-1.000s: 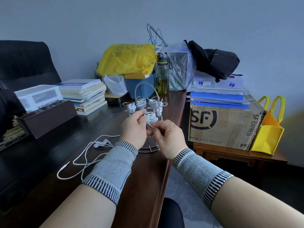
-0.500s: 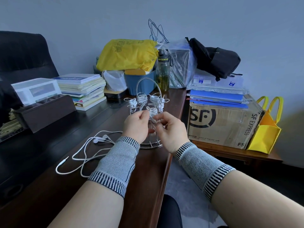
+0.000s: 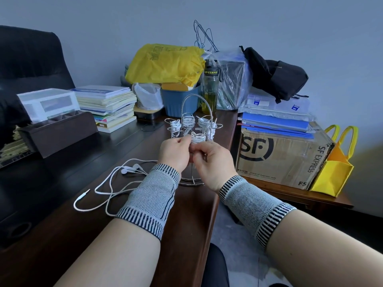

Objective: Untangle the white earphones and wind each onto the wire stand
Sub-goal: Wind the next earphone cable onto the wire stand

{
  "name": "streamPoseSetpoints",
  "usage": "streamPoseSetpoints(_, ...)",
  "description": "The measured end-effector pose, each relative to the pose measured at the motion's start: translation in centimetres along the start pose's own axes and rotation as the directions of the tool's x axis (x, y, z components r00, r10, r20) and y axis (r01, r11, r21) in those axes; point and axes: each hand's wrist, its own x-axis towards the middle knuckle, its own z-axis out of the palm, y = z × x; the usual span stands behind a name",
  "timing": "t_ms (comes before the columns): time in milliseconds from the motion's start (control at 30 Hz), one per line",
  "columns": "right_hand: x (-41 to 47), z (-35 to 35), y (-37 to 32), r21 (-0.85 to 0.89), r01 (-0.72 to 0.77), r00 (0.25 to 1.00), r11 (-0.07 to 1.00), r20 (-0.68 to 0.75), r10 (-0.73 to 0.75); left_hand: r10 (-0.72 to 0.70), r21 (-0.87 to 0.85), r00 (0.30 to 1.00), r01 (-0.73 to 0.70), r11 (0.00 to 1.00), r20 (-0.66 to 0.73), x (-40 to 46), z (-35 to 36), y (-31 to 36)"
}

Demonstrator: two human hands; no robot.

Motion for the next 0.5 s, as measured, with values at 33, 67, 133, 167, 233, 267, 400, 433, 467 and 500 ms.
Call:
streamPoseSetpoints(33,-0.1,-0.1,0.0,-0.014,0.012,1.0,1.0,-0.003,-0.012,-0.01,0.0,1.0,0.01,1.0,-0.004,0.1,0.0,0.0)
streamPoseSetpoints(67,-0.1,-0.1,0.0,-0.011,0.025,1.0,1.0,-0.008,-0.025,-0.026,-0.013,1.0,0.026,1.0,-0.01,0.1,0.0,0.1)
streamPoseSetpoints(133,-0.4,-0.3,0.3,0.011,0.039,0.999,0.999,-0.03,-0.038,-0.068,-0.076,0.997,0.066,0.995,-0.023,0.2,0.0,0.2)
streamPoseSetpoints(167,-0.6,-0.4,0.5,0.023,0.029,0.999,0.999,-0.045,-0.028,-0.085,-0.099,0.996,0.082,0.992,-0.024,0.2,0.0,0.3)
streamPoseSetpoints(233,-0.8,-0.8,0.8,0.035,-0.007,0.997,0.999,-0.074,0.009,-0.101,-0.121,0.995,0.098,0.988,-0.019,0.1,0.0,0.3)
streamPoseSetpoints(267,-0.9,-1.1,1.0,0.032,-0.02,0.996,0.999,-0.088,0.023,-0.103,-0.129,0.995,0.101,0.987,-0.011,0.0,0.0,0.4)
streamPoseSetpoints(400,-0.5,-1.4,0.9,0.007,-0.074,0.994,0.997,-0.08,0.075,-0.092,-0.129,0.996,0.094,0.987,0.018,0.0,0.1,0.2)
streamPoseSetpoints(433,-0.3,-1.4,0.9,-0.001,-0.089,0.994,0.996,-0.064,0.089,-0.085,-0.125,0.996,0.087,0.988,0.02,0.0,0.1,0.1)
streamPoseSetpoints(467,-0.1,-1.4,0.9,-0.004,-0.104,0.993,0.995,-0.051,0.104,-0.075,-0.119,0.997,0.076,0.99,0.02,0.1,0.0,0.0)
streamPoseSetpoints(500,0.0,-1.5,0.9,-0.003,-0.121,0.992,0.993,-0.044,0.121,-0.063,-0.104,0.998,0.065,0.992,0.021,0.2,0.0,0.0)
